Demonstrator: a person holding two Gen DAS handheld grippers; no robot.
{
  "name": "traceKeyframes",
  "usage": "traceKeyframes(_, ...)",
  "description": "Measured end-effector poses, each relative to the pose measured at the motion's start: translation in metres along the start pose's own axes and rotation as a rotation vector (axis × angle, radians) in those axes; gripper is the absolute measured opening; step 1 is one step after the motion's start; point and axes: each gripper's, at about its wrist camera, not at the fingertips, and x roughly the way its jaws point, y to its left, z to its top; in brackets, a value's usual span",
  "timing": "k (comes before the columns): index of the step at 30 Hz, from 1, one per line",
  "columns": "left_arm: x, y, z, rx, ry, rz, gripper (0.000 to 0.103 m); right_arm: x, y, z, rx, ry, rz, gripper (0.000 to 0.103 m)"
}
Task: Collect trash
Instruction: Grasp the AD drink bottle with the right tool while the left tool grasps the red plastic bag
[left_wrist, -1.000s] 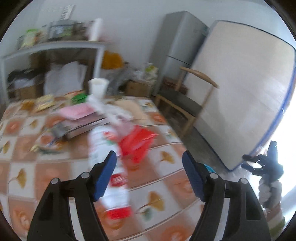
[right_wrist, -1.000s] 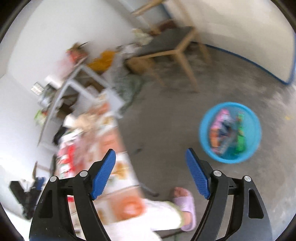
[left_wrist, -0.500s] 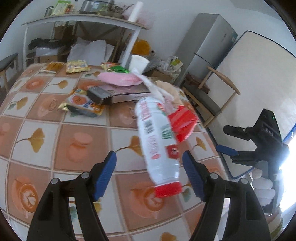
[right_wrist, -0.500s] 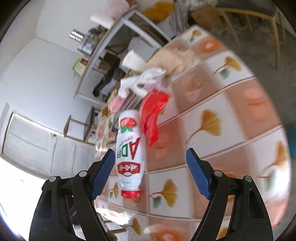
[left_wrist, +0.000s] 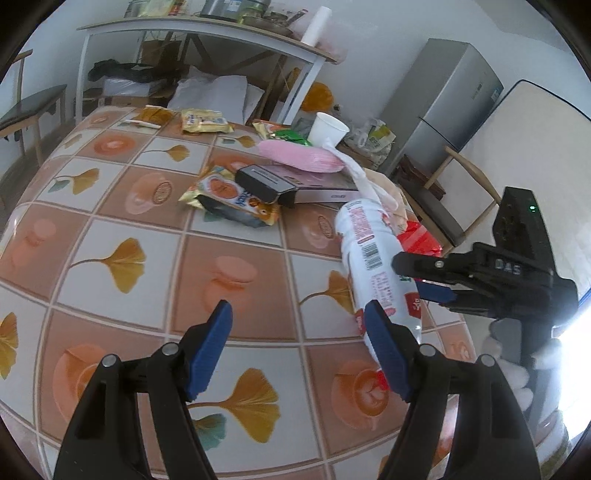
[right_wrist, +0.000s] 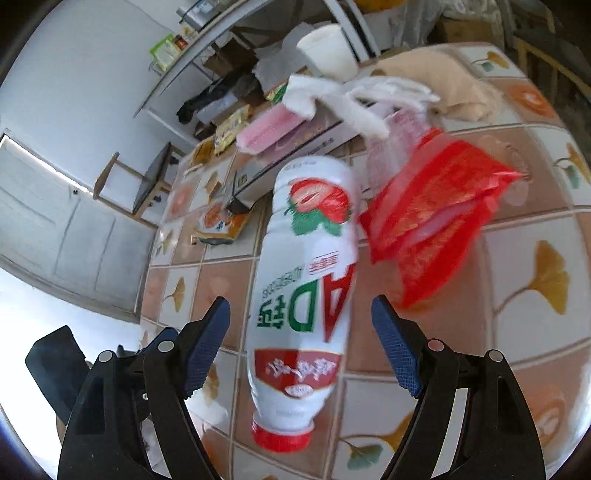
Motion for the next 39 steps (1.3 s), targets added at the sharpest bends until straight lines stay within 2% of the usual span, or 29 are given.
traceKeyframes(2,-0.002,0.004,-0.001,-0.01,0.0,0.005,0.072,0.005,0.0,-0.003,-0.006,0.017,-0.013,0.057)
traceKeyframes(6,-0.007,0.01,-0.001,-0.017,-0.002,0.017,0.072,0.002,0.005,-0.012,-0.035,0.032,0.004,0.056)
traceKeyframes(13,-0.014,0.008,0.002,-0.027,-0.015,0.016,0.072,-0.024,0.004,-0.058,-0.12,0.092,0.029,0.056)
traceKeyframes(18,-0.007,-0.005,0.004,-0.016,0.007,-0.019,0.072,-0.063,-0.031,-0.099,-0.068,0.098,0.058,0.056)
traceKeyframes(25,0.025,-0.049,0.017,0.029,0.059,-0.11,0.071,-0.129,-0.095,-0.137,0.085,-0.002,0.005,0.056)
traceKeyframes(29,0.043,-0.092,0.027,0.182,0.059,-0.132,0.072,-0.141,-0.123,-0.14,0.2,-0.087,-0.016,0.056)
traceKeyframes(34,0.084,-0.157,0.04,0.482,0.079,-0.106,0.072,-0.148,-0.147,-0.128,0.281,-0.159,-0.028,0.056)
traceKeyframes(39,0.14,-0.207,0.036,0.775,0.097,0.049,0.071,-0.134,-0.144,-0.119,0.288,-0.18,-0.014,0.056)
